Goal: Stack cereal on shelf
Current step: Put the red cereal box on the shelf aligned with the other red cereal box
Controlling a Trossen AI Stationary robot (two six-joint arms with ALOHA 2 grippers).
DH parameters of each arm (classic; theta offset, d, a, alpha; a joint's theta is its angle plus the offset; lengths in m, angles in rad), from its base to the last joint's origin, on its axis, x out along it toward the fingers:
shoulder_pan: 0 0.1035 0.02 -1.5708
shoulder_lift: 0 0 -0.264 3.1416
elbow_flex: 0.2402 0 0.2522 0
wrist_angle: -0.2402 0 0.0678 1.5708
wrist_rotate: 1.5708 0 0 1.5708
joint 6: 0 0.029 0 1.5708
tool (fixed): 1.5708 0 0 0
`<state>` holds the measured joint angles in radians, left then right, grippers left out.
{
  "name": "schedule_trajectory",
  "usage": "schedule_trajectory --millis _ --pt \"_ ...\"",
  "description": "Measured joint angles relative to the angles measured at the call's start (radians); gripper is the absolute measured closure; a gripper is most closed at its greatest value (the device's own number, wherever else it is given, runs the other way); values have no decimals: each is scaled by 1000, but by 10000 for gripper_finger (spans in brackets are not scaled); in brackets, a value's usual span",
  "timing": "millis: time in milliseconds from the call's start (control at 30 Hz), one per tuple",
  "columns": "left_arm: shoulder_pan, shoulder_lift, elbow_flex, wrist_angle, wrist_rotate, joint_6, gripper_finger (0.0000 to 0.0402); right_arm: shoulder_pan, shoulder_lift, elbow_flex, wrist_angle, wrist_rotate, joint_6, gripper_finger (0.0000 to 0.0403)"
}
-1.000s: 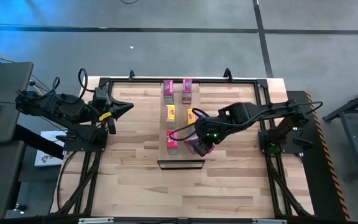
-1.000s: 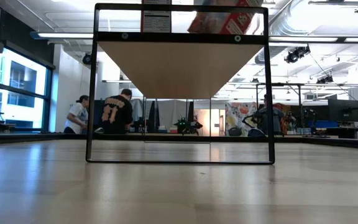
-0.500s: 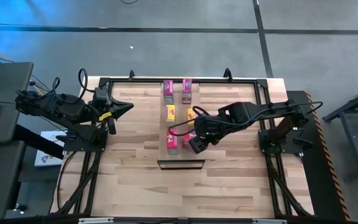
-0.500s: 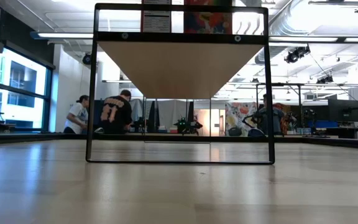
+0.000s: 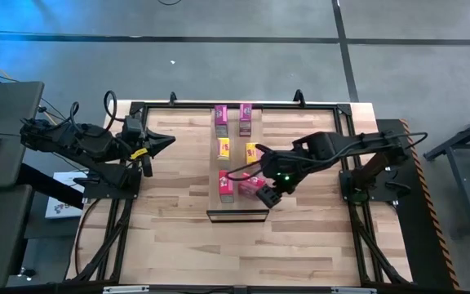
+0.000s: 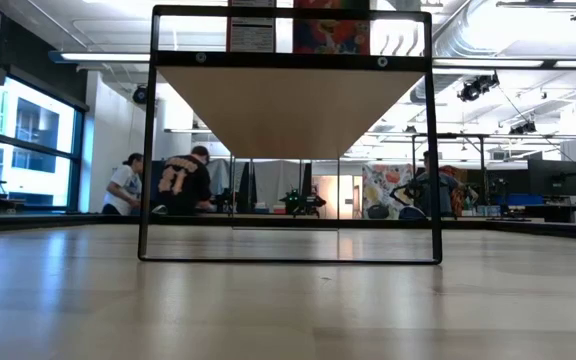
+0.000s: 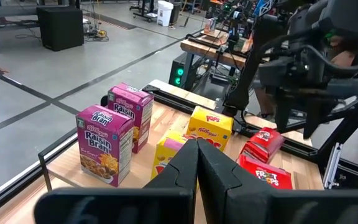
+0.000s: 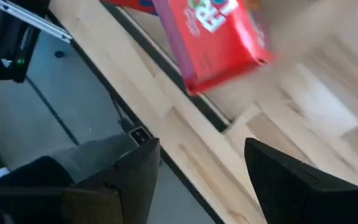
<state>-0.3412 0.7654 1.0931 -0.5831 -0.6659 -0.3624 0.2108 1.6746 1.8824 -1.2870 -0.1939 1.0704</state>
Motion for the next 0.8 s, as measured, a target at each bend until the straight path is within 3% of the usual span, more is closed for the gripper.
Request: schedule_trajectory --millis 133,333,433,633,800 --pt "0 0 0 0 0 -1 402 0 -34 2 -124 80 -19 217" --pt "0 0 0 1 0 -3 402 34 -37 -15 -241 268 -50 383" --pt "0 0 0 4 0 -2 402 45 -70 -108 -198 270 -41 381" --pt "0 0 0 5 0 -3 401 49 -267 -498 210 228 71 397" --pt "0 0 0 5 0 -7 402 11 -412 -737 568 384 194 401"
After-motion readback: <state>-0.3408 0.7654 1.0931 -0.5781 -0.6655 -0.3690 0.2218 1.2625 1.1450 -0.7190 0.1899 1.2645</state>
